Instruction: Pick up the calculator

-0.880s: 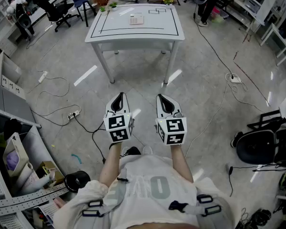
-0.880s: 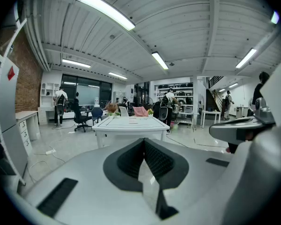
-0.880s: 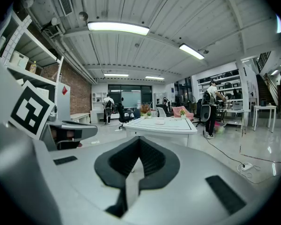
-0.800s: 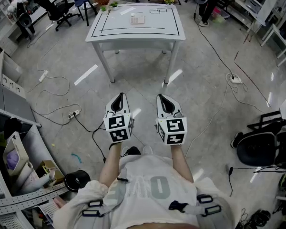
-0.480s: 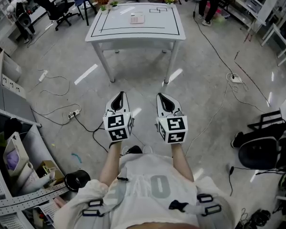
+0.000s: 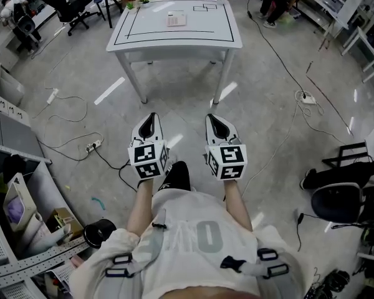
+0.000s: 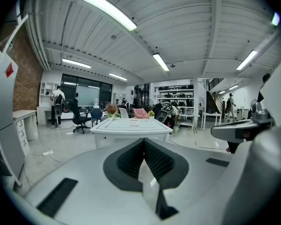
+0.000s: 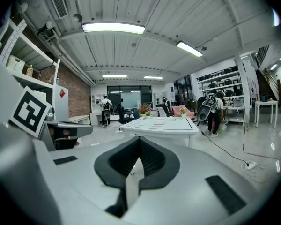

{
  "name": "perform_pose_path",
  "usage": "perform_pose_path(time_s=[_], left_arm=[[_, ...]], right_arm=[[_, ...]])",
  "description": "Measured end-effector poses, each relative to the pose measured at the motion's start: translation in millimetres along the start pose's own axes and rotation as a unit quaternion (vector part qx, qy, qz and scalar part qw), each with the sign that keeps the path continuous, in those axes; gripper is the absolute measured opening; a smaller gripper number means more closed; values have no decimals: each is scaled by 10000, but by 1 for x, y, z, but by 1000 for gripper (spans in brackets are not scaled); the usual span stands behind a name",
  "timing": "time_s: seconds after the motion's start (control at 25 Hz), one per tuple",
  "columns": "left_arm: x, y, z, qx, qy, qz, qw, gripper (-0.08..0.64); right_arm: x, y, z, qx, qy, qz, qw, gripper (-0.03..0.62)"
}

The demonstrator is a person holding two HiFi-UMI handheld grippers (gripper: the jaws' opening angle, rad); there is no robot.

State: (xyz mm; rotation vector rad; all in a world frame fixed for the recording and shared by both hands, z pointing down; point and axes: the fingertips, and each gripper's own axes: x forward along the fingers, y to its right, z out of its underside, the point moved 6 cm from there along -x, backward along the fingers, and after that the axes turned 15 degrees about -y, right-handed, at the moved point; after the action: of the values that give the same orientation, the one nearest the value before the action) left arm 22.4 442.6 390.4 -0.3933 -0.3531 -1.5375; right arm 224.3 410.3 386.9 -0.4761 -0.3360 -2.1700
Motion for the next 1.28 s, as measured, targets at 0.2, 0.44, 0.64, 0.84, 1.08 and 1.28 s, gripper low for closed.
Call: perform_pose_path(time_s=[0.2, 0.44, 0.64, 0.84, 1.08, 1.28], left_arm=[[37, -27, -24, -106, 57, -108, 9999, 20], [107, -54, -65, -184, 245, -16, 9995, 20], [172, -73, -111, -138, 257, 153, 9995, 21], [240, -95, -164, -3, 218, 319, 9993, 20], [327, -127, -228, 100, 273, 443, 9986, 20], [396, -151, -268, 246, 302, 530, 9978, 20]], right_arm=[[30, 19, -22, -405, 8, 307, 9987, 6], [92, 38, -59, -778, 82, 308, 9965, 5], [153, 58, -109, -691, 215, 427, 9965, 5], [221, 82, -157, -524, 93, 513, 9973, 5], [304, 115, -216, -315, 11, 601, 9977, 6], [373, 139, -251, -120, -103, 662, 9977, 6]])
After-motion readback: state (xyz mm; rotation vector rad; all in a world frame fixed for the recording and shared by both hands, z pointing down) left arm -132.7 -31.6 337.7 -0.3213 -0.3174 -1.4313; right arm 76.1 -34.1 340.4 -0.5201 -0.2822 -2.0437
